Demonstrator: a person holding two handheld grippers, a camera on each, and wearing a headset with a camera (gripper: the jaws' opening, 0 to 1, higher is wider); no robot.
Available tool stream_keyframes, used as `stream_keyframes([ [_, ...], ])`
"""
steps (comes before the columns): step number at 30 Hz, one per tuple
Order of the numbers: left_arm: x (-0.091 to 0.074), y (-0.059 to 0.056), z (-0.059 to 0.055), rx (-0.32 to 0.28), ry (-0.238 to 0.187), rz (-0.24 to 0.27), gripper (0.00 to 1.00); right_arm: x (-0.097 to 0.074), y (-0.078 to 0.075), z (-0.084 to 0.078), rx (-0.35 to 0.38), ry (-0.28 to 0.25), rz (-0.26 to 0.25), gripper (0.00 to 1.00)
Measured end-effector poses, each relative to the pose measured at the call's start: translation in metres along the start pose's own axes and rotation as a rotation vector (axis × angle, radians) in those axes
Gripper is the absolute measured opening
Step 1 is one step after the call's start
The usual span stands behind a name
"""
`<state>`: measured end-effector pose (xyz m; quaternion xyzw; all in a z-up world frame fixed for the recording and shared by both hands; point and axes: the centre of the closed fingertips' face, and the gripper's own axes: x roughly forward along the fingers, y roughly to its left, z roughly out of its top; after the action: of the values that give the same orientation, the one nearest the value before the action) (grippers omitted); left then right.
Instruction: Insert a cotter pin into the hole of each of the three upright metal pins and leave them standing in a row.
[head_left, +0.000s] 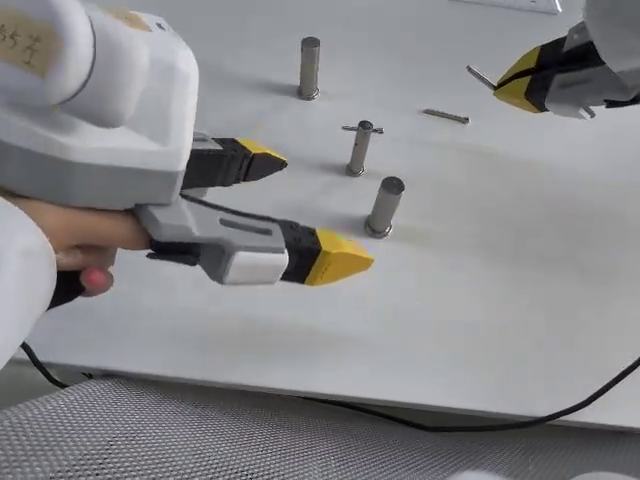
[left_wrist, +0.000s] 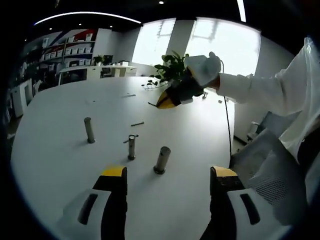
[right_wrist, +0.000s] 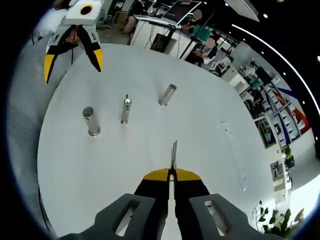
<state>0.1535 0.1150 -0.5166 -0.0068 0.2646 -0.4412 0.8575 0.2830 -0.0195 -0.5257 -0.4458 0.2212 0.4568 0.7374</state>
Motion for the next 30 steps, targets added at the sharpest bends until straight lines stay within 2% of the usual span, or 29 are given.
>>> stream_keyframes([
  [1,0.001,0.004,0.007,0.001,-0.023,0.011,0.63,-0.005,0.003,0.004,0.006,-0.025,-0.014,0.00],
  [3,0.005,0.007,0.020,-0.017,-0.061,0.012,0.60,-0.012,0.008,0.007,-0.045,-0.030,-0.042,0.00],
  [6,0.009,0.006,0.039,-0.051,-0.126,-0.003,0.56,-0.020,0.015,0.011,-0.061,-0.039,-0.064,0.00],
  [8,0.016,0.010,0.046,-0.067,-0.145,-0.014,0.53,-0.023,0.016,0.015,-0.064,-0.049,-0.082,0.00],
  [9,0.020,0.010,0.051,-0.089,-0.153,-0.029,0.51,-0.026,0.020,0.019,-0.041,-0.063,-0.083,0.00],
  [12,0.029,0.007,0.056,-0.162,-0.135,-0.067,0.43,-0.033,0.030,0.031,-0.067,-0.085,-0.099,0.00],
  [14,0.036,0.001,0.053,-0.239,-0.079,-0.120,0.36,-0.036,0.036,0.040,-0.090,-0.102,-0.105,0.00],
  [16,0.043,0.002,0.058,-0.222,-0.086,-0.121,0.31,-0.037,0.041,0.046,-0.104,-0.111,-0.102,0.00],
  [18,0.049,0.000,0.061,-0.216,-0.082,-0.129,0.31,-0.039,0.047,0.054,-0.137,-0.124,-0.103,0.00],
  [23,0.060,-0.004,0.068,-0.237,-0.084,-0.153,0.29,-0.039,0.059,0.065,-0.169,-0.141,-0.092,0.00],
  [30,0.065,-0.006,0.071,-0.259,-0.080,-0.178,0.20,-0.041,0.062,0.073,-0.185,-0.161,-0.089,0.00],
])
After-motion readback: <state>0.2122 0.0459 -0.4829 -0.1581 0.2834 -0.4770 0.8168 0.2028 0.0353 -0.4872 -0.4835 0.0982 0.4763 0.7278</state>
